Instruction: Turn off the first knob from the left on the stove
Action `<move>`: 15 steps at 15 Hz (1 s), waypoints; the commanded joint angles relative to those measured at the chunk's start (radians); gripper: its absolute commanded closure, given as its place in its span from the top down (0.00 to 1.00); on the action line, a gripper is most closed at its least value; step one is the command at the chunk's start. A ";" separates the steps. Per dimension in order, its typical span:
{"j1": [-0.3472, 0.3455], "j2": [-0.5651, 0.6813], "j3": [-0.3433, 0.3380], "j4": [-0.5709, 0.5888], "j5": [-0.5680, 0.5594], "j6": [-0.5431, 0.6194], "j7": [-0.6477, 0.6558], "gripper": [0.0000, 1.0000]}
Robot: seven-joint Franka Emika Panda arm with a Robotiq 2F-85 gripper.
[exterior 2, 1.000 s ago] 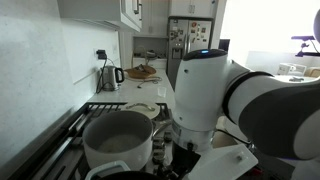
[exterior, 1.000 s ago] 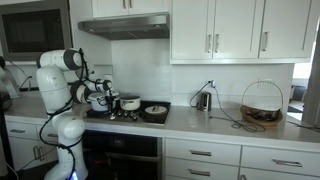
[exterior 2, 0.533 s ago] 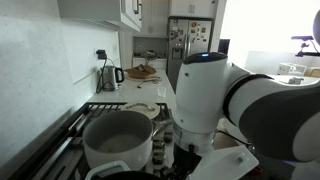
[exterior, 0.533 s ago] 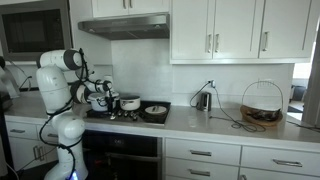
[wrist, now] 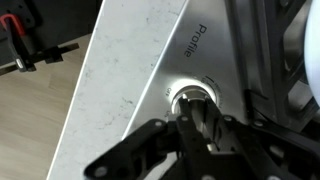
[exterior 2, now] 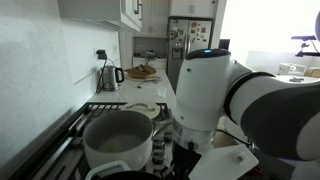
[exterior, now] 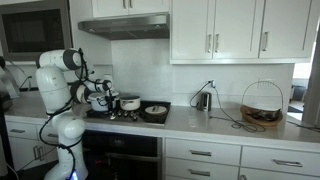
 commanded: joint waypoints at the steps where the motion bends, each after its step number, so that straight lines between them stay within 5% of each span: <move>1: 0.013 -0.015 -0.015 -0.017 0.008 0.012 -0.013 0.05; 8: 0.015 0.000 -0.015 -0.006 0.068 0.004 0.072 0.05; 15: 0.010 0.045 0.020 0.039 0.002 -0.015 0.484 0.05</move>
